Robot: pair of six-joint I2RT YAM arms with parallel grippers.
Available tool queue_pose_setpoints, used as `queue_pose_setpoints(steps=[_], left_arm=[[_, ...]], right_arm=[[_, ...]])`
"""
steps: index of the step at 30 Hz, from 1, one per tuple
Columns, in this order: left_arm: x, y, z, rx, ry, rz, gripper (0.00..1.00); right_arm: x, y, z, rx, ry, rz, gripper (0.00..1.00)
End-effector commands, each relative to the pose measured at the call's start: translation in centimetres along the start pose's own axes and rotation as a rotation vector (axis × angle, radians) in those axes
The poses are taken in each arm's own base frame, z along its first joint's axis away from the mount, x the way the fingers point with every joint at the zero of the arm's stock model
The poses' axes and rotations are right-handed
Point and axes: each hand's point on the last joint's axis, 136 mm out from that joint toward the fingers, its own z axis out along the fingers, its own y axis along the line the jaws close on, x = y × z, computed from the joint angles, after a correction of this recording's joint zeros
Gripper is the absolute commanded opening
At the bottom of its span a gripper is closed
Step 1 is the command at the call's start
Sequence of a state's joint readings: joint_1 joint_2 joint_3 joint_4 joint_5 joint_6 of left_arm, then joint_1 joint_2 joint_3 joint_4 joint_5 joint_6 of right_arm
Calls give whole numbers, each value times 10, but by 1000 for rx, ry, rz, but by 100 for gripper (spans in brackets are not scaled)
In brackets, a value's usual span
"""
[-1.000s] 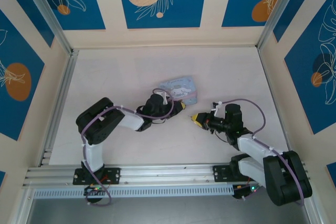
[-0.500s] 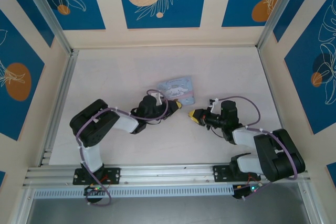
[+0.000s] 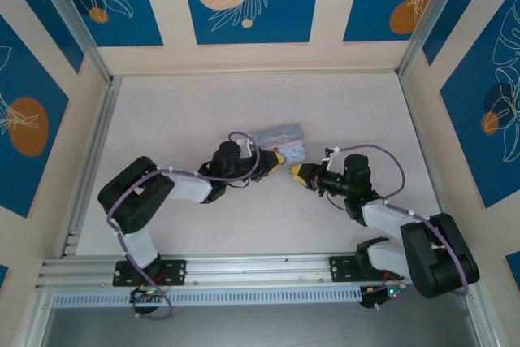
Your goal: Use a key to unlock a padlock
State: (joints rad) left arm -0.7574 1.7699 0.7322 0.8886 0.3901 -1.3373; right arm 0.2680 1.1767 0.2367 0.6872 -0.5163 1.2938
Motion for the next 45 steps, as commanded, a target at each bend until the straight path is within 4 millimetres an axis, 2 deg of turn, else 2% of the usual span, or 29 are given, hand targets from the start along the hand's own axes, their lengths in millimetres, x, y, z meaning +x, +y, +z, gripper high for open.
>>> queue_pose_setpoints(steps=[1,11,27,45], left_arm=[[-7,-37,-3,99,10,38,0],[-8,-32,-4,97,0,25,0],[-8,-32,-4,95,0,22,0],[-8,-31,-3,90,-1,22,0]], right_arm=[[-9,5,0,6,-29,25,0],[-17,-4,-1,38,-79,76,0],[-26,-1,7,39,-82,75,0],[-24,5,14,31,-64,63,0]])
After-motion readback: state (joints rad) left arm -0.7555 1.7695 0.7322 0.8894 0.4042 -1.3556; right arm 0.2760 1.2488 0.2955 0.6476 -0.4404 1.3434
